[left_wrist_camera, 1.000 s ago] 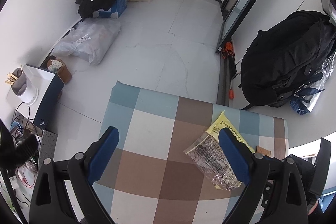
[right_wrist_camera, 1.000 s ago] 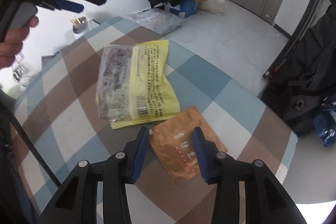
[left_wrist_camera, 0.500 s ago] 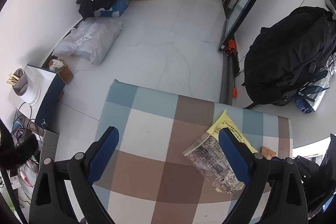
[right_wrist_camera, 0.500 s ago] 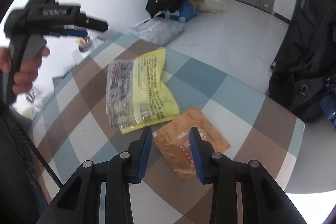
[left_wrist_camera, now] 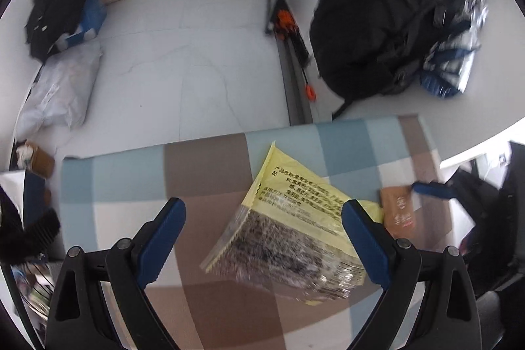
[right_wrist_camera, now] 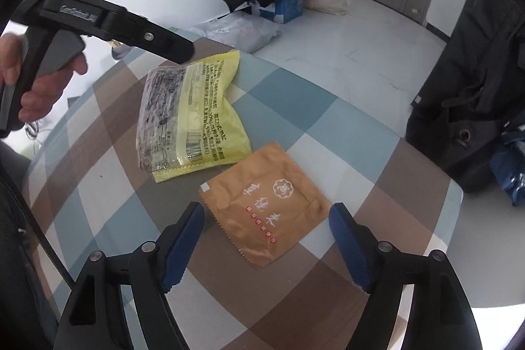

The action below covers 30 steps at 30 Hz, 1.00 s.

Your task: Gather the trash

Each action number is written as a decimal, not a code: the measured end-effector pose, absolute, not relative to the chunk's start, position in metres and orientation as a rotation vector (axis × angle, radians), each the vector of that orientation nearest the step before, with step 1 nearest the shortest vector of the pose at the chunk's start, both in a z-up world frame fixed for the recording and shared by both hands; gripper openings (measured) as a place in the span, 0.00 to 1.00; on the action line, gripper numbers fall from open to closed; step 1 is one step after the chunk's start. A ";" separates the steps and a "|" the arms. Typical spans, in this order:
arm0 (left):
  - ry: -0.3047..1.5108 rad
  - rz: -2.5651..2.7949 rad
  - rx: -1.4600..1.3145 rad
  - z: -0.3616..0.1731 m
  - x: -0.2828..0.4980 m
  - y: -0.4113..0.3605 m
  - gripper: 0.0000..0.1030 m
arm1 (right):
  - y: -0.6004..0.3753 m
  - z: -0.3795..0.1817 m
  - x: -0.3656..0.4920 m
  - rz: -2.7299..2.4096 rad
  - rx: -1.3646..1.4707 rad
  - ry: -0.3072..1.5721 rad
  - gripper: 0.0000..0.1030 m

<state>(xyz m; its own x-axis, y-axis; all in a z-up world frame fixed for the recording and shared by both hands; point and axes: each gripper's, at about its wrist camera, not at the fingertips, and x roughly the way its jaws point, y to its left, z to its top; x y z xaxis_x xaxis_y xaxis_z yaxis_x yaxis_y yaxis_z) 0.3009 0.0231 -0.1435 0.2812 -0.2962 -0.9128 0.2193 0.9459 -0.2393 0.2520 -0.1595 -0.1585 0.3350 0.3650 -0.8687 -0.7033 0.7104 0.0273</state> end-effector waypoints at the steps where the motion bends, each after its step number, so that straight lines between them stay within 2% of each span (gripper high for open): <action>1: 1.262 -0.353 -0.080 -0.149 0.305 0.022 0.91 | -0.158 -0.160 0.251 0.712 -0.407 0.999 0.77; 5: 1.272 -0.340 -0.068 -0.150 0.302 0.018 0.91 | -0.157 -0.162 0.246 0.717 -0.401 0.987 0.78; 12: 1.228 -0.332 0.173 -0.156 0.284 -0.005 0.91 | -0.165 -0.160 0.247 0.738 -0.380 0.989 0.77; 21: 1.207 -0.365 0.242 -0.154 0.271 -0.012 0.90 | -0.172 -0.158 0.245 0.747 -0.346 0.999 0.77; 25: 1.194 -0.373 0.246 -0.150 0.265 -0.016 0.81 | -0.172 -0.156 0.247 0.746 -0.331 1.003 0.77; 27: 1.192 -0.375 0.246 -0.148 0.264 -0.018 0.72 | -0.173 -0.156 0.248 0.745 -0.321 1.005 0.77; 29: 1.192 -0.375 0.247 -0.146 0.263 -0.020 0.58 | -0.174 -0.156 0.249 0.738 -0.314 1.005 0.77; 30: 1.194 -0.371 0.245 -0.146 0.262 -0.020 0.56 | -0.174 -0.156 0.249 0.733 -0.313 1.003 0.77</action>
